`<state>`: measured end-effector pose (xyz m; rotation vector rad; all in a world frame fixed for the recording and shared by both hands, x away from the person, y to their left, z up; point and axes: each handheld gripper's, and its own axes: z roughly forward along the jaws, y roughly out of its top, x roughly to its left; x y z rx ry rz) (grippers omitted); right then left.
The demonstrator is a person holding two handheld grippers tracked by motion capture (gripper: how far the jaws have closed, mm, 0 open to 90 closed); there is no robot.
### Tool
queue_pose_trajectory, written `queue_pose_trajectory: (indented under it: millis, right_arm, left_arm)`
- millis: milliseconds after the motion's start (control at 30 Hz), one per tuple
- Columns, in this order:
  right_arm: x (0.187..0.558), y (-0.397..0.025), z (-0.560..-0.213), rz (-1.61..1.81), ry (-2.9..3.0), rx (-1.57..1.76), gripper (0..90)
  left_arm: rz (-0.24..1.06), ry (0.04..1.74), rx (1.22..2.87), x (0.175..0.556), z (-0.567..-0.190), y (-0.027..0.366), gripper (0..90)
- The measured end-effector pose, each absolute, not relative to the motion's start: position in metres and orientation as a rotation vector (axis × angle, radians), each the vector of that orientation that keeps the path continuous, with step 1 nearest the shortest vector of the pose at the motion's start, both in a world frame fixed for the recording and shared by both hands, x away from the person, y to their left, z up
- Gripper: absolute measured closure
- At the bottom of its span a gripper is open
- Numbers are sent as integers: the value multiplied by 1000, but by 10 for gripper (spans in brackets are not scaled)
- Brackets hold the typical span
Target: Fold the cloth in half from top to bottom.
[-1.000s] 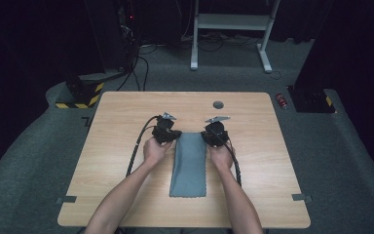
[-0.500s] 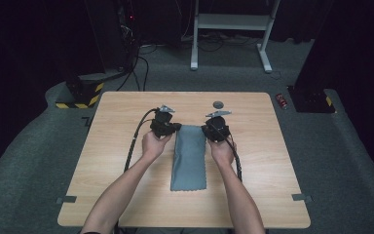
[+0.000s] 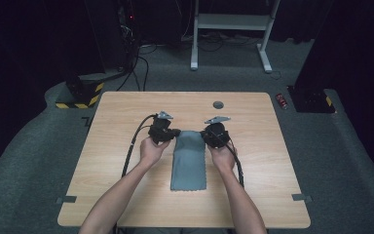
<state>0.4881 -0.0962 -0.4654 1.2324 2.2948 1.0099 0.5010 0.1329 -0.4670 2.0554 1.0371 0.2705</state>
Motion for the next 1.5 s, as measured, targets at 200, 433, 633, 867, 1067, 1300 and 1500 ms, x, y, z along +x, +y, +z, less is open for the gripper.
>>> queue_pose_trajectory:
  millis: [200,433,633,867,1067,1300,1500]
  right_arm:
    - [482,-97,-468,1003,2308,1217,879]
    - [477,-98,-468,1013,2314,1212,879]
    - [470,-100,-468,1027,2316,1208,879]
    - [463,-99,-469,1032,2330,1185,878]
    - [458,-101,-469,1042,2337,1174,878]
    - [452,-101,-469,1048,2343,1149,878]
    - [448,-102,-469,1063,2343,1150,878]
  left_arm:
    - [262,1030,2053,496,-469,133,892]
    - [251,1017,2049,490,-469,135,892]
    - [248,1000,2052,483,-469,136,892]
    - [236,985,2052,476,-472,138,892]
    - [232,972,2057,470,-472,138,892]
    - [229,963,2054,466,-473,139,892]
    - [231,952,2054,462,-473,140,892]
